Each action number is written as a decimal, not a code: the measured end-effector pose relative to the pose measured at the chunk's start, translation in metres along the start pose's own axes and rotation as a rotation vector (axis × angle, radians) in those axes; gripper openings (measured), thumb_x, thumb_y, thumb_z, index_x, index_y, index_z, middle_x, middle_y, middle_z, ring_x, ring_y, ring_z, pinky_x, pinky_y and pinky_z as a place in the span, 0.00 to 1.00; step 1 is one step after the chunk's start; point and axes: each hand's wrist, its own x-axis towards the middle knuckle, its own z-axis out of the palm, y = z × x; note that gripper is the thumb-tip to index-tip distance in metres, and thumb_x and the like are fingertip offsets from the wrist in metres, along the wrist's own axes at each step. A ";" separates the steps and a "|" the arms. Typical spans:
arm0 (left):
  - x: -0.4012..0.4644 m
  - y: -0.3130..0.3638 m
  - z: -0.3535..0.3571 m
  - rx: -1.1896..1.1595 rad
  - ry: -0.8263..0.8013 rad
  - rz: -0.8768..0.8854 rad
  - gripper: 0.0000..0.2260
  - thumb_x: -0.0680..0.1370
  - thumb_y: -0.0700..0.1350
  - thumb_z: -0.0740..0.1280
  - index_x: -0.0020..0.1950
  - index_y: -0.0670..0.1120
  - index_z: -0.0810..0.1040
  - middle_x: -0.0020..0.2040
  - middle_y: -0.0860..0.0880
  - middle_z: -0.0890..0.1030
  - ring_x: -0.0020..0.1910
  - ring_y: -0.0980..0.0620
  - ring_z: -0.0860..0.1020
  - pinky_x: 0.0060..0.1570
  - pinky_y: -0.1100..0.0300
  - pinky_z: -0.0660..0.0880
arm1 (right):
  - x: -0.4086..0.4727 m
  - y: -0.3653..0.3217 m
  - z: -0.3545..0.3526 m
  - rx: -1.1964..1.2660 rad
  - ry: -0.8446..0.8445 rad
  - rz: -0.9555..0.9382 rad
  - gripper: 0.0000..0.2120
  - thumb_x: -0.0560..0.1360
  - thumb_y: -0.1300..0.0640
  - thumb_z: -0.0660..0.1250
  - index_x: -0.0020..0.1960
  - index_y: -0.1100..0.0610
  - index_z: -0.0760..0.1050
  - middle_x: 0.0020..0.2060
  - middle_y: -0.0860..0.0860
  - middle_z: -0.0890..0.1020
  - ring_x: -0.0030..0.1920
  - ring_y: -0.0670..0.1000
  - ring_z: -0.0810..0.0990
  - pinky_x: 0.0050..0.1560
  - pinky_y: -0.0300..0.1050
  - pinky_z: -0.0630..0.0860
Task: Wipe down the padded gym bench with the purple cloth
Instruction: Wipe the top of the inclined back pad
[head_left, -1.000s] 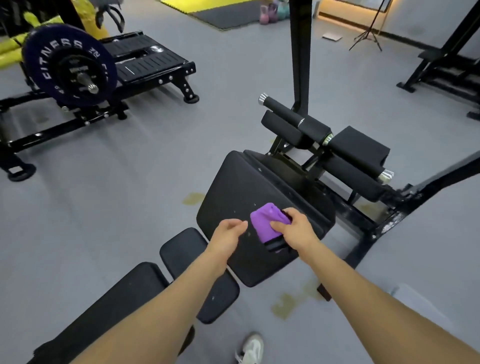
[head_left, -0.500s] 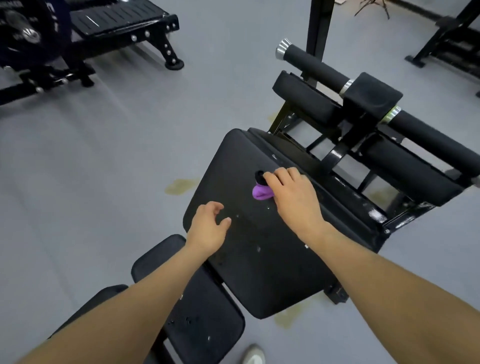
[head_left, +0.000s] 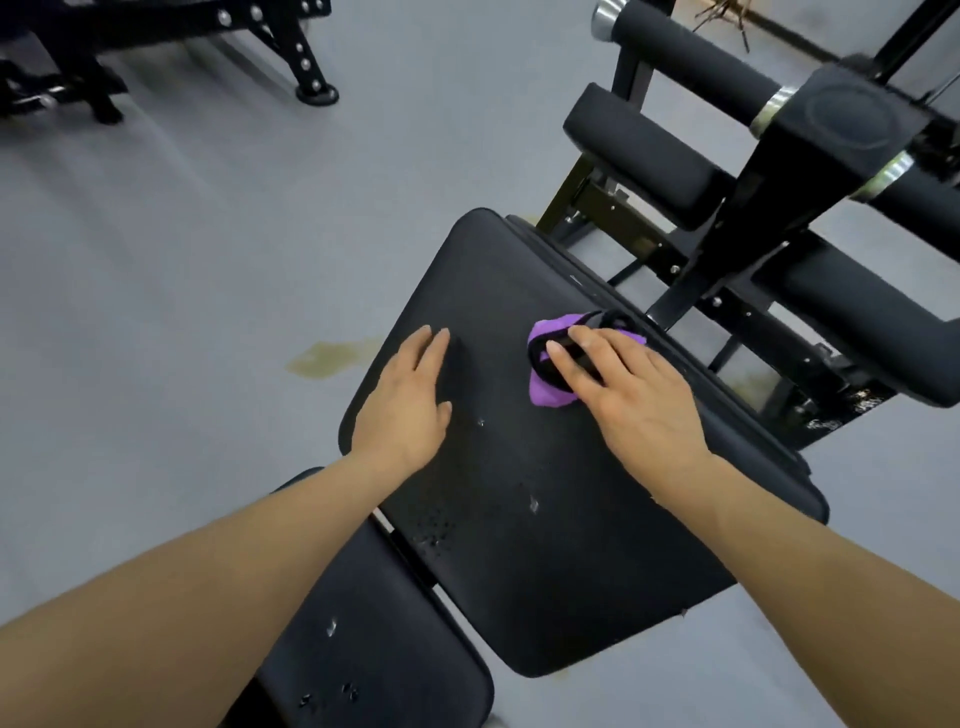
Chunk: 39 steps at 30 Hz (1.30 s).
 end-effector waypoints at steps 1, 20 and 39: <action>0.003 -0.002 0.002 0.024 -0.037 0.002 0.32 0.78 0.43 0.64 0.77 0.51 0.51 0.77 0.55 0.50 0.72 0.49 0.62 0.64 0.53 0.70 | 0.016 -0.001 0.001 -0.006 -0.012 0.011 0.29 0.61 0.66 0.74 0.63 0.60 0.76 0.57 0.60 0.79 0.56 0.61 0.79 0.51 0.53 0.78; 0.008 -0.009 0.011 0.011 -0.122 -0.098 0.35 0.77 0.38 0.63 0.76 0.59 0.49 0.76 0.65 0.45 0.62 0.49 0.74 0.54 0.54 0.75 | 0.085 -0.001 0.003 -0.076 -0.004 -0.138 0.23 0.59 0.63 0.75 0.54 0.60 0.81 0.47 0.58 0.81 0.47 0.60 0.80 0.36 0.47 0.77; 0.003 -0.001 0.010 0.061 -0.082 -0.085 0.34 0.79 0.37 0.61 0.77 0.56 0.48 0.77 0.61 0.44 0.69 0.52 0.67 0.51 0.62 0.71 | 0.136 -0.018 0.014 -0.046 -0.027 -0.024 0.20 0.64 0.64 0.73 0.56 0.58 0.79 0.54 0.62 0.77 0.52 0.62 0.76 0.39 0.51 0.74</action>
